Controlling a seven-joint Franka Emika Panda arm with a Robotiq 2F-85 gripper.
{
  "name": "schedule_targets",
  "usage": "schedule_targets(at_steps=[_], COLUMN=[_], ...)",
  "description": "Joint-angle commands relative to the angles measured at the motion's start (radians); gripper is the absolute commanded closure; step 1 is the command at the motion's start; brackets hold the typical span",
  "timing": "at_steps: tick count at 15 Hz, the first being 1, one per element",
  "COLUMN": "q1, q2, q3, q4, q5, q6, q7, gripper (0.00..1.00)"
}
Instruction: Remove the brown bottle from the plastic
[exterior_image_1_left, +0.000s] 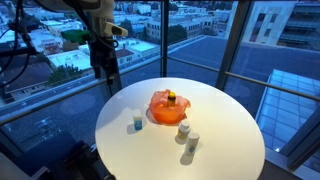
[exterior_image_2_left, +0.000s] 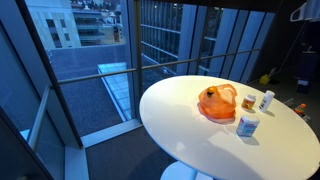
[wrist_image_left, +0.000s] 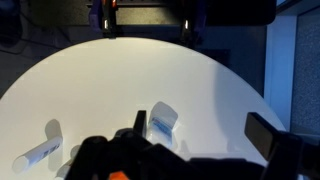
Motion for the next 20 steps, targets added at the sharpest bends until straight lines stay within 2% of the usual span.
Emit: schedule_targets(at_steps=[1,6,11,16,20], q1=[-0.031,-0.081,-0.11,-0.112,-0.103], q2=[0.053,0.136,0.251,0.396,0.507], q3=[-0.011,-0.041,-0.078,-0.111,-0.145], q4=[0.062,0.128,0.224,0.35,0.436], q5=[-0.068,-0.123,-0.133,-0.157,-0.126], q6=[0.05,0.181,0.307,0.336,0.338], q7=[0.052,0.115,0.169,0.24,0.221], gripper=[0.0,0.0,0.0,0.0,0.0])
